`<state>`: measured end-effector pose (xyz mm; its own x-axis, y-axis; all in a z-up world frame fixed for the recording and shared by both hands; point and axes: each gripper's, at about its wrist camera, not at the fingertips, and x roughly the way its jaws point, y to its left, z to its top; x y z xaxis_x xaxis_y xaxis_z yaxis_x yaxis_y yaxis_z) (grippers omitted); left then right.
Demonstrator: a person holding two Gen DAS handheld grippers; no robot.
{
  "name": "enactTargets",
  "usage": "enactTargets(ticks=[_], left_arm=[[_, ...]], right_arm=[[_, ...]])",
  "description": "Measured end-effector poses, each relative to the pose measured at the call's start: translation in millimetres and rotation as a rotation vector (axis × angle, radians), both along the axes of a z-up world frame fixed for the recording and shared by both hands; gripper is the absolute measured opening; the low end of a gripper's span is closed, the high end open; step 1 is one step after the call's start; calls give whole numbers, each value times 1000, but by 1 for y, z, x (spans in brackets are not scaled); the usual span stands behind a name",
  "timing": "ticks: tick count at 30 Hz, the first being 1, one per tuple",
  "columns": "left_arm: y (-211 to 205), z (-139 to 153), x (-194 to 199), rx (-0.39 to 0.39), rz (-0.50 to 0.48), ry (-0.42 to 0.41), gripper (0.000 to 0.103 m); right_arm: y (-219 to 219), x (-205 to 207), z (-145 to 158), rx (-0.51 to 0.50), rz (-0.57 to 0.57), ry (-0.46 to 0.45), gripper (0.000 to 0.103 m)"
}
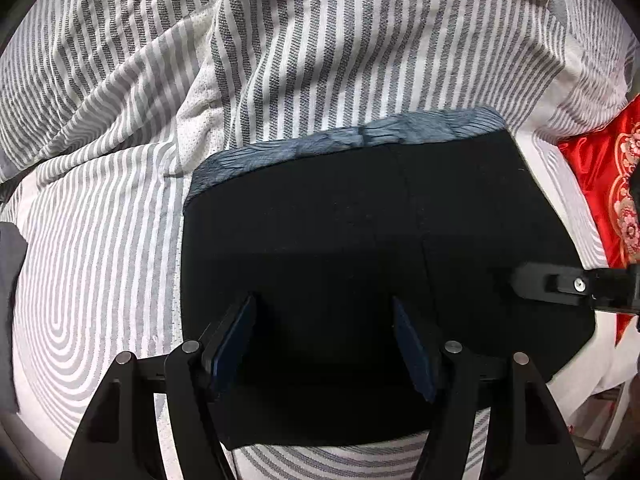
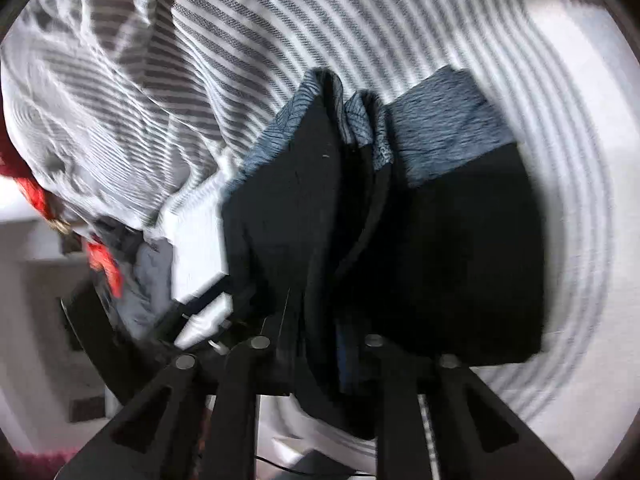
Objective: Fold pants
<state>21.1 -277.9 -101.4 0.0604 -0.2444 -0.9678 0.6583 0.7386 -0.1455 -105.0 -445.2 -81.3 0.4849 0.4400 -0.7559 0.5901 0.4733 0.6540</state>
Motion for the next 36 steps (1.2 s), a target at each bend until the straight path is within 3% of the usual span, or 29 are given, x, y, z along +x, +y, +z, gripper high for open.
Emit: enactTargets(ticks=[3, 5, 8, 10, 12, 16, 20, 25, 29, 32, 33, 35, 36], left_arm=[[-6, 15, -5, -22, -27, -28, 69], [-15, 25, -9, -4, -64, -58, 66], [-24, 33, -13, -36, -73, -1, 55], [-35, 39, -26, -35, -113, -25, 55], [-45, 34, -36, -35, -141, -21, 55], [-55, -1, -40, 2, -127, 27, 56], [-53, -1, -44, -7, -155, -21, 60], [-38, 6, -22, -12, -111, 28, 61], [-10, 24, 0, -37, -41, 11, 61], [6, 25, 11, -11, -17, 16, 61], [10, 23, 13, -3, -9, 19, 61], [16, 13, 14, 14, -3, 23, 61], [15, 10, 16, 21, -2, 27, 61]], right_arm=[[2, 3, 24, 39, -1, -108, 14], [4, 2, 38, 16, 33, -118, 14], [-1, -9, 49, 18, 27, -127, 14], [-8, -22, 53, 17, 3, -129, 14], [-16, -38, 49, 4, -31, -114, 13], [-31, -63, 4, -72, -49, 64, 13], [-35, -69, -7, -69, -82, 89, 31], [-30, -69, 22, -232, -77, 171, 61], [-29, -69, 59, -363, -79, 137, 61], [-22, -59, 75, -386, -51, 87, 59], [-19, -51, 76, -381, -29, 82, 56], [-10, -39, 68, -376, 21, 97, 36], [-5, -33, 61, -386, 44, 124, 35]])
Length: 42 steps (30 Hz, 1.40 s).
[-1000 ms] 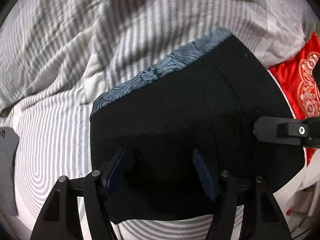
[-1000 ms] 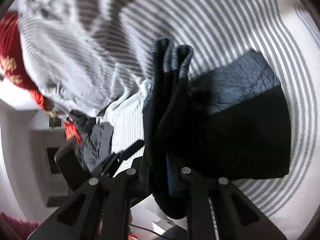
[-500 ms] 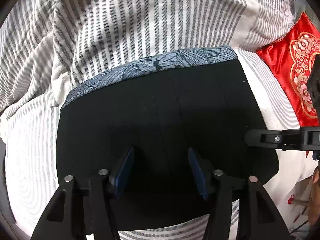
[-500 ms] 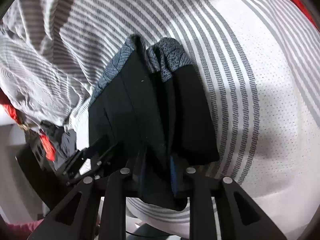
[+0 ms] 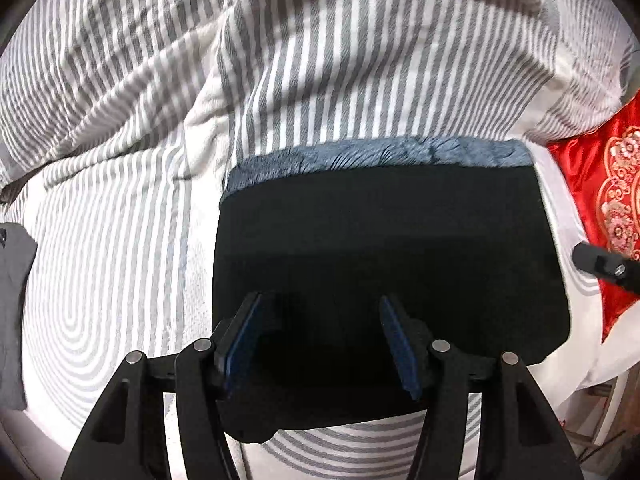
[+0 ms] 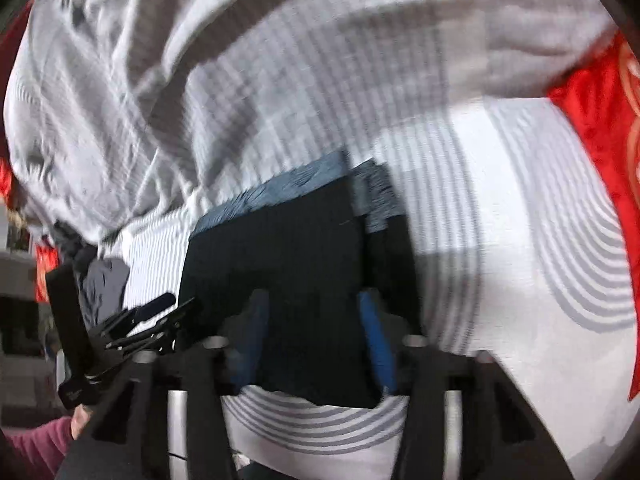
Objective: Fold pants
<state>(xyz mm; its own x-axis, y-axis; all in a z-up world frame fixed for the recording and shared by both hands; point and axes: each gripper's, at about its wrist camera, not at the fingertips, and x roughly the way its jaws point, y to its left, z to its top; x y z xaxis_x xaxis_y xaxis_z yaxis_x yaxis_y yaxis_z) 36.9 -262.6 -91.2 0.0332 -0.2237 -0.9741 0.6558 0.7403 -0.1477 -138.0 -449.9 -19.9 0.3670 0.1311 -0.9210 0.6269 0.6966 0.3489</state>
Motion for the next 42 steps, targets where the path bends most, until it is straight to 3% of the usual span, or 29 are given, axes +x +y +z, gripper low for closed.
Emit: enactTargets(ticks=[4, 6, 11, 13, 18, 22, 28, 33, 42], left_arm=[[-6, -24, -4, 27, -2, 20, 63], [-9, -27, -7, 5, -13, 16, 84], [-20, -30, -17, 26, -55, -25, 98], [-18, -33, -12, 16, -39, -2, 98], [-14, -36, -7, 9, -38, 7, 98], [-13, -32, -11, 10, -35, 9, 98], [-10, -17, -9, 17, -35, 18, 98], [11, 1, 17, -55, -1, 24, 98], [49, -22, 67, -123, -39, 205, 98]], right_arm=[[7, 14, -43, -78, 46, 148, 33], [4, 13, -50, -90, 31, 135, 35], [4, 18, -50, -97, 31, 135, 50], [4, 18, -51, -114, 40, 148, 58], [-5, 12, -55, -40, -9, 99, 64], [0, 16, -54, -52, 36, 100, 72], [-1, 16, -47, -28, 53, 84, 74], [-22, -5, -29, -7, 42, 18, 75], [-70, -36, -61, 190, 8, -40, 79]])
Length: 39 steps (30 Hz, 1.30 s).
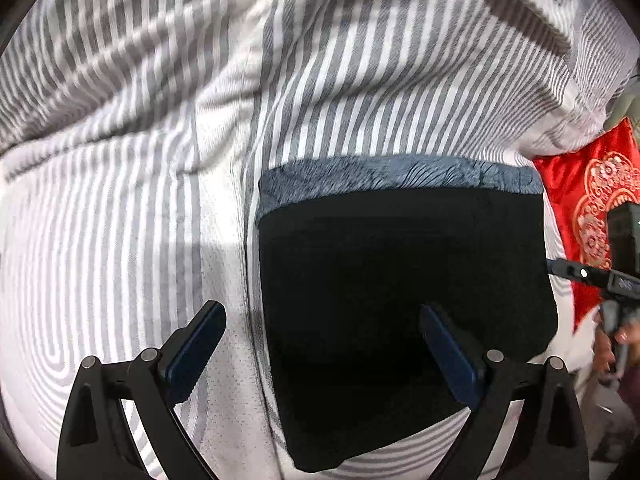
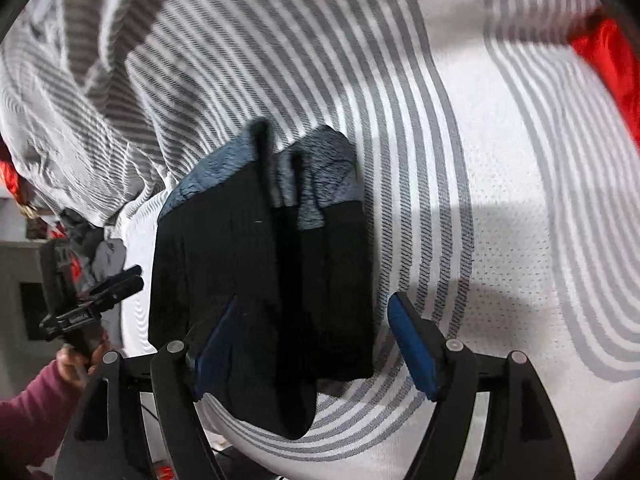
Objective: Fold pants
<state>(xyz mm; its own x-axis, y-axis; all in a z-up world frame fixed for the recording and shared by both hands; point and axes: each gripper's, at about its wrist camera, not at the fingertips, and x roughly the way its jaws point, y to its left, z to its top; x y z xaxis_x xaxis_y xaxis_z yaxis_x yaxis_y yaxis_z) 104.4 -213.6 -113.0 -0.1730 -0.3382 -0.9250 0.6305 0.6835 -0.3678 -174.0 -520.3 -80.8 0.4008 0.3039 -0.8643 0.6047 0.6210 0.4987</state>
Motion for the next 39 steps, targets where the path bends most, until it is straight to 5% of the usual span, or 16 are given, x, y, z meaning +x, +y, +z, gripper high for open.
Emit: enactTargets(ticks=[10, 18, 23, 27, 39], left_arm=[[-9, -34, -4, -24, -87, 120, 98], [-23, -48, -8, -43, -30, 182, 98], [-26, -30, -24, -61, -13, 107, 76], [-26, -8, -30, -82, 10, 64, 52], [-14, 41, -81, -85, 73, 36, 50]], right_arm=[[6, 29, -32, 88, 132, -25, 82], [-4, 39, -46, 186, 74, -31, 82], [-3, 34, -32, 198, 21, -47, 48], [-4, 21, -16, 209, 14, -91, 41], [20, -17, 28, 264, 68, -156, 38]])
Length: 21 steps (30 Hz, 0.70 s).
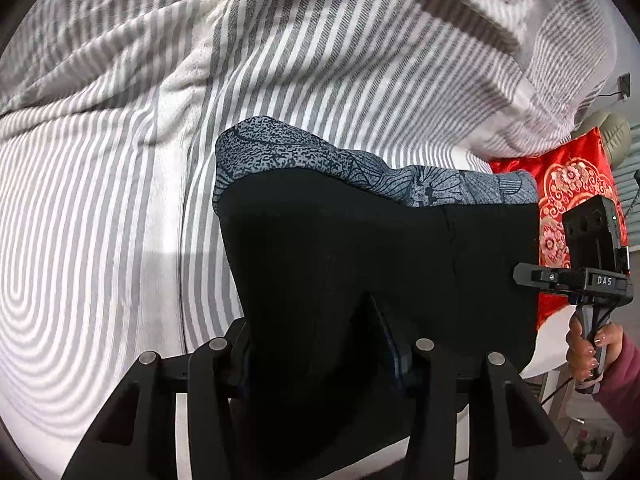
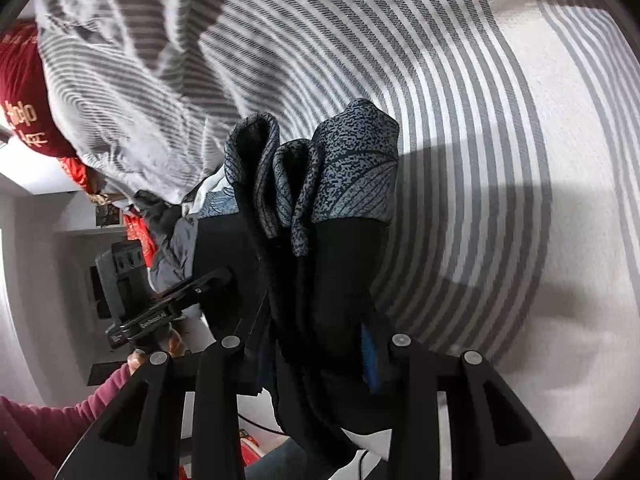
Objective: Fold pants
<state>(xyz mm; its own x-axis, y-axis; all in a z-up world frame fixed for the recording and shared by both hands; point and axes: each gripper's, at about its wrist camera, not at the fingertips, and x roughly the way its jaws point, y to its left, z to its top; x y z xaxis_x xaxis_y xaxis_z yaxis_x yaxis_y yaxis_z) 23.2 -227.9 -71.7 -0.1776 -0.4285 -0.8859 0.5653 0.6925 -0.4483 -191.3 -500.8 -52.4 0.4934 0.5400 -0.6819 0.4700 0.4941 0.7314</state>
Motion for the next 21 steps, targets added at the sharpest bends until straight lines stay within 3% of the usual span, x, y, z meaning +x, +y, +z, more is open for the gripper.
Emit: enactTargets(ticks=[5, 11, 14, 15, 17, 21], left_arm=[[19, 6, -24, 10, 32, 15, 50], [39, -25, -41, 49, 12, 8, 50], [40, -27, -41, 51, 31, -40, 66], [40, -27, -42, 65, 37, -58, 66], [43, -22, -40, 84, 43, -86, 66], [47, 5, -40, 79, 38, -177, 66]], right_arm=[[21, -24, 3, -2, 1, 8, 38], [45, -52, -27, -45, -17, 79, 42], [41, -64, -41, -74, -99, 129, 55], [39, -67, -43, -83, -133, 159, 57], [37, -73, -36, -131, -172, 187, 65], [38, -86, 1, -282, -222, 196, 64]])
